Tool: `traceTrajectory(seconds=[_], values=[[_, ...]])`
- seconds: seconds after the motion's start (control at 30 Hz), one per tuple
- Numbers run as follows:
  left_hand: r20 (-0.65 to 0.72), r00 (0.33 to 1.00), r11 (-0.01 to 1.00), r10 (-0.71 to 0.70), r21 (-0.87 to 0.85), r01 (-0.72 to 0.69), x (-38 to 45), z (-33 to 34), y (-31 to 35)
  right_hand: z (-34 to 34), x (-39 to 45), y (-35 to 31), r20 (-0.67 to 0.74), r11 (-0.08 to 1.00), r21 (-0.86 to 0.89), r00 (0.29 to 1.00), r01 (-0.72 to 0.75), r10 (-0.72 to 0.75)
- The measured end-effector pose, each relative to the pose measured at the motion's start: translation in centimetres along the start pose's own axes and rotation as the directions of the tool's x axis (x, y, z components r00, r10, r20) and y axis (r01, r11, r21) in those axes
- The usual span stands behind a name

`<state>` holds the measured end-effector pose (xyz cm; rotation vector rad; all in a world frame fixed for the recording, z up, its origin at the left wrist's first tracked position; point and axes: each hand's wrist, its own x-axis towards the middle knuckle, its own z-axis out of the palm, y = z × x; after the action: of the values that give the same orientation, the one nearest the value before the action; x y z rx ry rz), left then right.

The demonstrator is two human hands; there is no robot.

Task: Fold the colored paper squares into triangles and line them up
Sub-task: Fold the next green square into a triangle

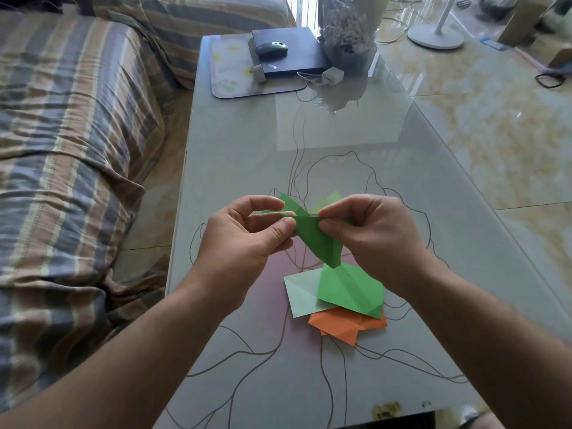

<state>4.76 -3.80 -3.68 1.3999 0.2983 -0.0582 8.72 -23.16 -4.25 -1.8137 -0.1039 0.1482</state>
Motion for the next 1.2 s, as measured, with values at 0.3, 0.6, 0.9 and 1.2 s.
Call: traceTrajectory(seconds=[0.3,0.6,0.9,1.2], values=[[-0.014,1.000,0.999,-0.022,-0.039,0.022,0.19,0.02,0.11,-0.36,-0.02,-0.15,0.005,0.999,0.040,1.000,0.000,-0.001],[-0.015,0.999,0.998,-0.038,-0.048,0.037,0.31,-0.17,-0.05,-0.52,0.24,0.05,0.027,0.999,0.049,1.000,0.010,-0.012],[-0.009,0.996,0.981,-0.086,-0.175,0.083,0.60,-0.13,-0.08,-0.46,0.09,-0.24,0.007,0.999,0.053,1.000,-0.002,0.001],[0.020,0.996,0.979,-0.084,-0.183,0.086,0.53,-0.19,0.30,-0.58,0.14,-0.34,0.009,0.998,0.068,1.000,0.011,-0.012]])
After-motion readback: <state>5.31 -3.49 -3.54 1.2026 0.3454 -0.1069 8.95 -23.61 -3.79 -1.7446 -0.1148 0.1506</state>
